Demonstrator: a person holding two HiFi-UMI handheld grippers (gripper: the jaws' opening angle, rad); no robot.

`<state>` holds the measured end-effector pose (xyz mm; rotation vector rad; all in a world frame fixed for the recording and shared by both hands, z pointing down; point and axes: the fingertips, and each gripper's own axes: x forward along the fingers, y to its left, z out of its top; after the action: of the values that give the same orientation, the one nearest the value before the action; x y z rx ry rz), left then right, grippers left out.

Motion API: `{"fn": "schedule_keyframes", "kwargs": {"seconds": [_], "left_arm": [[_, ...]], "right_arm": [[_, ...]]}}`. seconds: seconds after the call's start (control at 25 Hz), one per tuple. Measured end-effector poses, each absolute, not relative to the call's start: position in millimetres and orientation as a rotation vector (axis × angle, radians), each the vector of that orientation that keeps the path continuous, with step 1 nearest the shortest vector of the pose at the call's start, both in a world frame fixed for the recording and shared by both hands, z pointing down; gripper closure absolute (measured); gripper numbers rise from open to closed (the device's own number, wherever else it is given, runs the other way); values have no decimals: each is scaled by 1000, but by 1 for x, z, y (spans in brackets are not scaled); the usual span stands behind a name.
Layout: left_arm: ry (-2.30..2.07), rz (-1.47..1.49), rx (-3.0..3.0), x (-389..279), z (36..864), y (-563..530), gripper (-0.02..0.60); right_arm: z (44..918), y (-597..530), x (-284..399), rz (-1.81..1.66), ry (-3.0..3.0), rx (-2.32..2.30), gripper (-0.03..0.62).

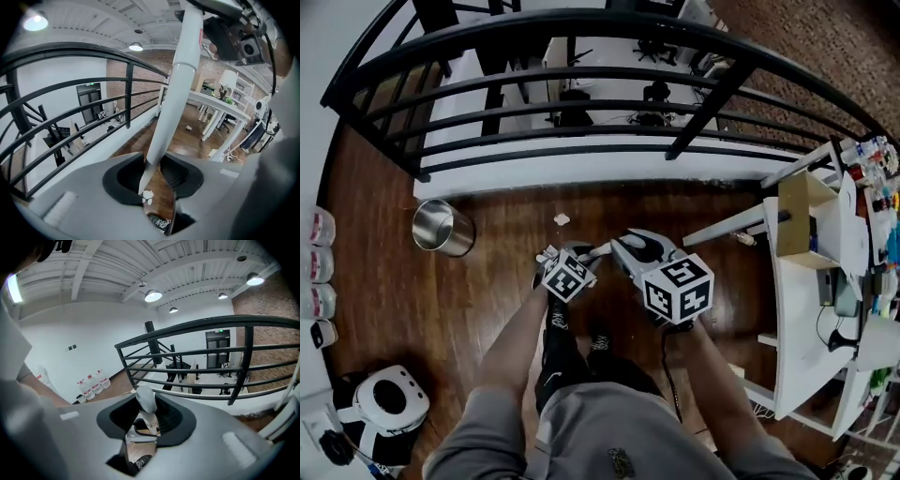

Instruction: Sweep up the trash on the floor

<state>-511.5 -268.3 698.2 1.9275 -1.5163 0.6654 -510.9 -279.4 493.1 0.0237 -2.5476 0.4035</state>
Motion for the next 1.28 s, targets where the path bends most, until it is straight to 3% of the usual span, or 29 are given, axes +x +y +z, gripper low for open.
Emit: {"fn": "schedule_keyframes", "kwargs": {"seconds": [0.32, 0.6, 1.28], "left_arm": [[-1346, 750, 2100, -532, 686, -319, 468], [-1156, 813, 2335, -505, 635, -350, 472], [-769, 915, 2631, -293, 617, -464, 473]], "right_arm": [[481, -321, -532, 441, -2563, 271, 493], [432, -365, -495, 554, -2643, 584, 493], [408, -454, -291, 540, -2615, 1083, 490]]}}
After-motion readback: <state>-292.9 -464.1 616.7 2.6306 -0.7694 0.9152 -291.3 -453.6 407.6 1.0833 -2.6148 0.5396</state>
